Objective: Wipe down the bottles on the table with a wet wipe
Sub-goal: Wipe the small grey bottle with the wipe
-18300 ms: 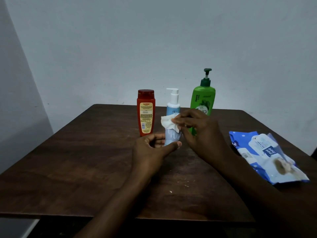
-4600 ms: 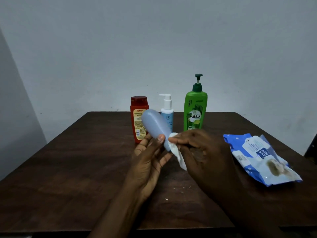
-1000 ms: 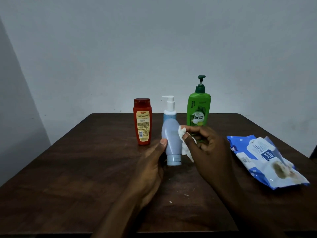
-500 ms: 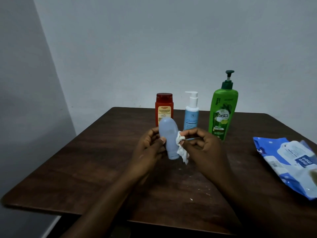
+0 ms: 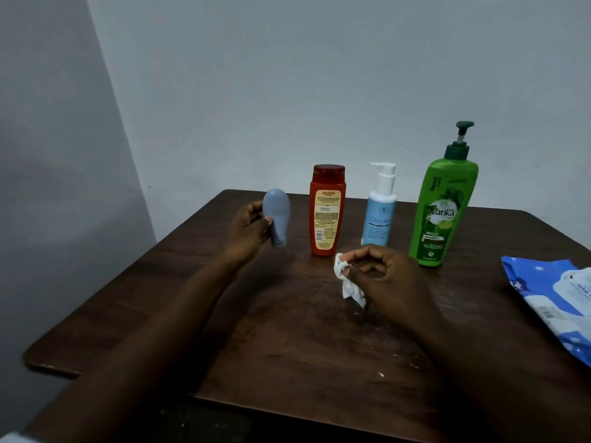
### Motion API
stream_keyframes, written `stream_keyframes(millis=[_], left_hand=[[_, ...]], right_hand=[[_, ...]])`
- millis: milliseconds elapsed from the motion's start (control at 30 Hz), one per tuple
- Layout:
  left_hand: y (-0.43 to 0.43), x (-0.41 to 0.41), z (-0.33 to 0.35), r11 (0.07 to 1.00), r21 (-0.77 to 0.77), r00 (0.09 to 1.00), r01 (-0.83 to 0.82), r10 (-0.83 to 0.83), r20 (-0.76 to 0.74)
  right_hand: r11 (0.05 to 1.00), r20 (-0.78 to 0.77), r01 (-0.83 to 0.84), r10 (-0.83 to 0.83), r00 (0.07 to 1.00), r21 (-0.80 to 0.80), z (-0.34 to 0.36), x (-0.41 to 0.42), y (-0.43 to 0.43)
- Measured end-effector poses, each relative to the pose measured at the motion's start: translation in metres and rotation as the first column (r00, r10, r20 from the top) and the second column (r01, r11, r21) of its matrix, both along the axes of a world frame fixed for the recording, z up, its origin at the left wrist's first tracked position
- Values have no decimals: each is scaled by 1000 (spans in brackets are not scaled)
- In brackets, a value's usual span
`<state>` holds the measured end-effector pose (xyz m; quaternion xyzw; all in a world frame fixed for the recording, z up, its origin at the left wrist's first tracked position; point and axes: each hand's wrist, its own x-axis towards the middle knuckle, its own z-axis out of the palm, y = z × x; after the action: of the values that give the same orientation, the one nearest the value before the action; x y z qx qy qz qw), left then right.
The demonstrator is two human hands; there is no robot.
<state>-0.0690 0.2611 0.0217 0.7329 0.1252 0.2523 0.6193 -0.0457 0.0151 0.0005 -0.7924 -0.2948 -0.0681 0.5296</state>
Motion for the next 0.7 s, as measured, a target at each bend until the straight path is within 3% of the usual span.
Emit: stream_keyframes(millis=[300,700], left_hand=[[14,23,-18,999,32,993,-42,45,-106],[19,36,-35,998,-21,995,-51,49,-90]], right_hand=[[1000,36,8,-7,999,-26,-3,5,1],[1000,28,9,-8,1000,-27,-3,7,4]])
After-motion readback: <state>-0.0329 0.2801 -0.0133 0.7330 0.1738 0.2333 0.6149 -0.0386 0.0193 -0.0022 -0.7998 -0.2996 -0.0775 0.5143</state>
